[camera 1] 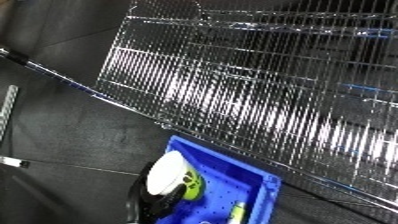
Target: Pick up the object and place it into the box
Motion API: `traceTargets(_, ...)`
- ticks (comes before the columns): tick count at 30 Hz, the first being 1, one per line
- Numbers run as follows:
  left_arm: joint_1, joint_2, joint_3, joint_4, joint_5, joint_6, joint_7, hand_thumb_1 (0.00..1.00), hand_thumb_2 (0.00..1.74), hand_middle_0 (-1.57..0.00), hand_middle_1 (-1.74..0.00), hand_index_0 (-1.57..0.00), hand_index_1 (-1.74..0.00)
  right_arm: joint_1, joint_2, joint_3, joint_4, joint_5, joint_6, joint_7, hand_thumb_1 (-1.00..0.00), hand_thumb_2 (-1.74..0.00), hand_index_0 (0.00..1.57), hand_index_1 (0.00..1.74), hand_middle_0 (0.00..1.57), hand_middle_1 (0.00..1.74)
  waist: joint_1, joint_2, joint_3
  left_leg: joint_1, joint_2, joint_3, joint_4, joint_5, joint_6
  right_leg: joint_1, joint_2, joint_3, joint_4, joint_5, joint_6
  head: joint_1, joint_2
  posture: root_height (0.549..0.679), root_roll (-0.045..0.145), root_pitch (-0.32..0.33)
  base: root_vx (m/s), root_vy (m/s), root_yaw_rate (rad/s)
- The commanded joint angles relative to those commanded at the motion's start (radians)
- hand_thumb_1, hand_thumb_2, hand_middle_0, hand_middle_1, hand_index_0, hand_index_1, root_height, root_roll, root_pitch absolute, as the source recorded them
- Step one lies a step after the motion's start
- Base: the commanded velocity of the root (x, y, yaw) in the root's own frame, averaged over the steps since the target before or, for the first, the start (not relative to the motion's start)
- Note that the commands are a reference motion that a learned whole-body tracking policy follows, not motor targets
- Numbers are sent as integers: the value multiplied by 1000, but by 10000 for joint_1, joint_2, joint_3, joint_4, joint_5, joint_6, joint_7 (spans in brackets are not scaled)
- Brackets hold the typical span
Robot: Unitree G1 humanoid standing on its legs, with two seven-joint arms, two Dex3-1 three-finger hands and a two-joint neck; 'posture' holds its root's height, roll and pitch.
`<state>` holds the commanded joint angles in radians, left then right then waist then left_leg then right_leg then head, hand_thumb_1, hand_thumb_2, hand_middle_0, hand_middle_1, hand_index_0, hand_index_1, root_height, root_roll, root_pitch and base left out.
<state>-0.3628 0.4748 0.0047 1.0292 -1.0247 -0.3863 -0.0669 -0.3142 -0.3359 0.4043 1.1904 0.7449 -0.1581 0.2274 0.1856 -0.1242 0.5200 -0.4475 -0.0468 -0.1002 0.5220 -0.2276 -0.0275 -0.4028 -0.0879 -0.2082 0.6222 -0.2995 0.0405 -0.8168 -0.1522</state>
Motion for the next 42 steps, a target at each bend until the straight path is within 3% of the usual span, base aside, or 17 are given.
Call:
traceTargets(5, -141, 27, -8, 1025, -267, 456, -584, 400, 696, -628, -696, -628, -696, -28, 2, 64, 51, -149, 35, 113, 0, 0, 0, 0, 0, 0, -130, -104, 0, 145, 66, 70, -23, -33, 8, 180, 8, 71, -200, 40, 17, -7, -169, 652, 30, 85, 16, 23, -56)
traceTargets(13, -84, -7, 6, 1725, -47, 362, -974, 0, 0, 0, 0, 0, 0, -13, 36, 101, -9, -284, 137, 14, 0, 0, 0, 0, 0, 0, -200, -56, 0, 234, -5, 101, 6, -116, 46, 284, -4, 160, -285, 5, -9, 183, -291, 652, 30, 79, 10, 20, -9)
traceTargets(27, -68, -89, -172, 1763, -48, 766, -1626, 0, 0, 0, 0, 0, 0, 4, 63, 178, -188, -366, 163, -37, 0, 0, 0, 0, 0, 0, -264, -17, 0, 191, -28, 174, 111, -195, 83, 245, -3, 185, -283, 32, 47, 630, -270, 652, 26, 80, 3, -3, -19)
traceTargets(32, -5, -160, -324, 1734, 216, 789, -1602, 0, 0, 0, 0, 0, 0, -13, 16, 155, -228, -487, 203, -56, 0, 0, 0, 0, 0, 0, -344, 77, 0, 203, -22, 234, 181, -228, 94, 210, -41, 191, -229, 29, 74, 989, 59, 651, 26, 78, -6, 4, -61)
traceTargets(38, 26, -256, -959, 1447, 1454, 703, -1068, 0, 0, 0, 0, 0, 0, -232, -186, 174, -358, -615, 434, -61, 0, 0, 0, 0, 0, 0, -465, 282, 0, -5, -17, 376, 358, -248, 136, -59, -72, 212, -174, 170, 147, 1751, 394, 650, 23, 88, -38, 34, -127)
traceTargets(42, 139, -349, -1099, 1247, 911, 1247, -826, 0, 0, 0, 0, 0, 0, -506, -305, 207, -412, -555, 687, 93, 0, 0, 0, 0, 0, 0, -500, 407, 0, -207, -6, 425, 529, -255, 142, -296, -46, 259, -58, 254, 173, 3145, 365, 649, 21, 96, -34, 12, -97)
